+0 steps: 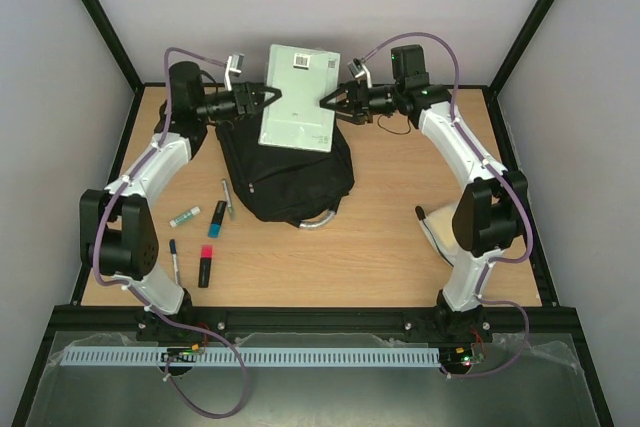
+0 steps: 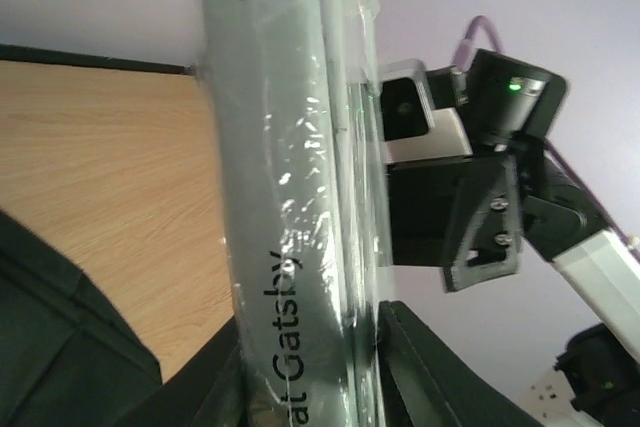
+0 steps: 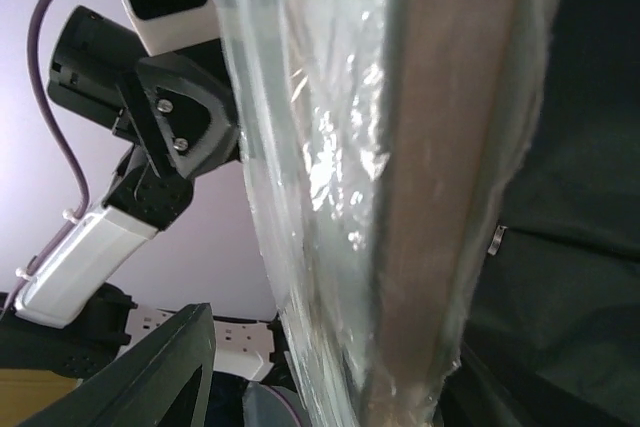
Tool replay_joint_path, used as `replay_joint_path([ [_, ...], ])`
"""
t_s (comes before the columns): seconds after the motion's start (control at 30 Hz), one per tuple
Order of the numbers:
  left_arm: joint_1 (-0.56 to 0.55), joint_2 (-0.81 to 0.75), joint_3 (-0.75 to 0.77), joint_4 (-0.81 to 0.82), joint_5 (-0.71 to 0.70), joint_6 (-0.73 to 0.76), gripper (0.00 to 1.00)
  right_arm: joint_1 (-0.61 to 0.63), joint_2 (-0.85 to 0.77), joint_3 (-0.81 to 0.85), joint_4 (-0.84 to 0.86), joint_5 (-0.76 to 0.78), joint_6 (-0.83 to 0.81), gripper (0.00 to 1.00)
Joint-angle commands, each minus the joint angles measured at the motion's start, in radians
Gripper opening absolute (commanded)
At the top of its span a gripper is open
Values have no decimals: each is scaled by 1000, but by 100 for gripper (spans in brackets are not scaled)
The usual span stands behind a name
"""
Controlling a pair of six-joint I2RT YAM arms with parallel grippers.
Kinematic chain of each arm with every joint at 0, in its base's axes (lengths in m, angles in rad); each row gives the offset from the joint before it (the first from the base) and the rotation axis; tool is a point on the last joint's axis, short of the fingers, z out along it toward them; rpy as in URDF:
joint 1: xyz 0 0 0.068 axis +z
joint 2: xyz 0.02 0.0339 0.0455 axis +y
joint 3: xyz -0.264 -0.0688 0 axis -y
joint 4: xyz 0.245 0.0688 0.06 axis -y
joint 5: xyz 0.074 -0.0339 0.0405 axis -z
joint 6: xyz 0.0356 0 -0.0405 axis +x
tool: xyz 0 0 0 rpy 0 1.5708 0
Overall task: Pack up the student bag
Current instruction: Pick up the book from the center of the board.
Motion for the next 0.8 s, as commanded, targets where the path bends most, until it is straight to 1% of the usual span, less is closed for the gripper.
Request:
replay_joint_path([
  [0.0, -2, -10, -37, -36, -32, 69, 34, 3, -70, 11, 25, -15, 31, 55],
  [0.13, -12, -14, -50, -71, -41, 100, 37, 3, -72, 17, 24, -11, 33, 52],
  [0.37, -28, -10, -43, -69, -40, 114, 36, 3, -77, -8, -15, 37, -10, 46],
  [0.53, -42, -7, -40, -79, -45, 116, 37, 3, -80, -20, -23, 35, -29, 41],
  [0.77, -53, 3, -34, -116, -60, 127, 41, 3, -84, -13, -24, 42, -43, 36],
])
